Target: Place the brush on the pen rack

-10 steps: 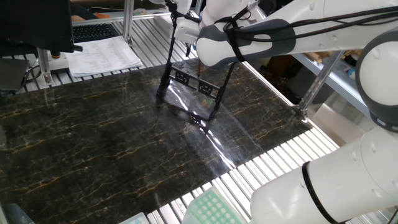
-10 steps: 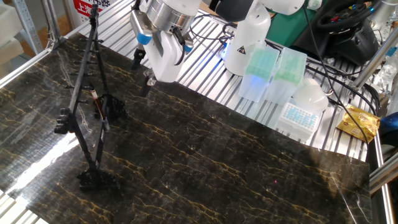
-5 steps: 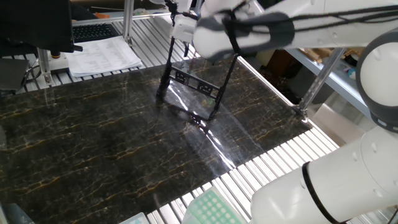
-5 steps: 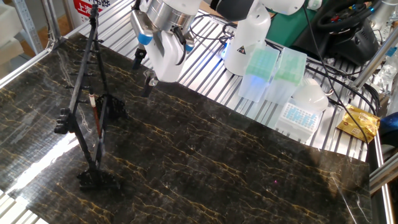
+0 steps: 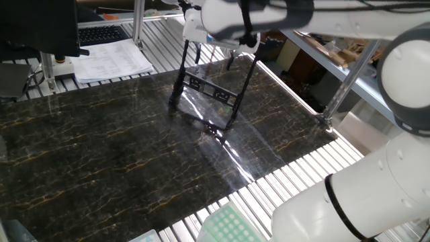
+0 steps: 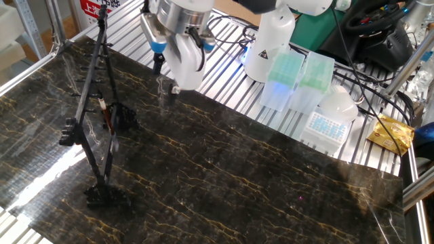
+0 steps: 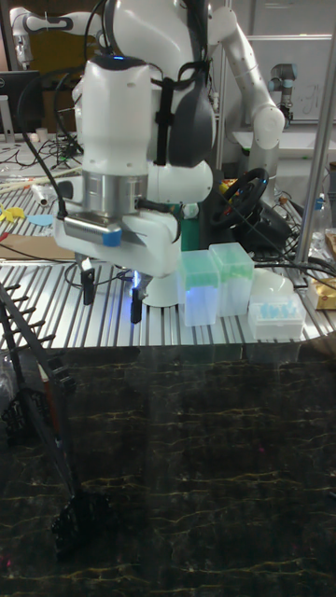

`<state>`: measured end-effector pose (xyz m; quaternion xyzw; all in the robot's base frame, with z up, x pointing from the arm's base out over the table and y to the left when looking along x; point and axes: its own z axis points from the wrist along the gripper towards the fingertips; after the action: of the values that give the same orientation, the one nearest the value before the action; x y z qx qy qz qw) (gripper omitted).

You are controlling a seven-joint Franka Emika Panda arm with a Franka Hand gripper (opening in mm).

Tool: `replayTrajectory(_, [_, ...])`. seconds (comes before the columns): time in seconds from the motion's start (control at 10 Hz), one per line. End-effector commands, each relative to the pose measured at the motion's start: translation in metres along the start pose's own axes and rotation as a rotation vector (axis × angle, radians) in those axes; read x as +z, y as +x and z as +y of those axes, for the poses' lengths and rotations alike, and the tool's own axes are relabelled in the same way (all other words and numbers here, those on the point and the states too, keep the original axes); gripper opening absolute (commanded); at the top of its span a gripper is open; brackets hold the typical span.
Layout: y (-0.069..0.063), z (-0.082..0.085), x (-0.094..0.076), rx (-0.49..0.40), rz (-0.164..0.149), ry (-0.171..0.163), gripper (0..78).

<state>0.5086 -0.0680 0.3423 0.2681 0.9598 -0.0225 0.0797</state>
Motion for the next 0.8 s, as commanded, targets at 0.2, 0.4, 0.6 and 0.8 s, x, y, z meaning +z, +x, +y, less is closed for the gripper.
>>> replayTrajectory(0.2, [0.016,0.018,-0.021,-0.248,0.291,0.039,77.4])
replayTrajectory(0.4, [0.021,0.021,-0.027,-0.29,0.299,0.063,77.4])
replayTrajectory(0.6, [0.024,0.023,-0.029,-0.343,0.286,0.048,77.4])
replayTrajectory(0.8, [0.024,0.024,-0.029,-0.404,0.288,0.037,77.4])
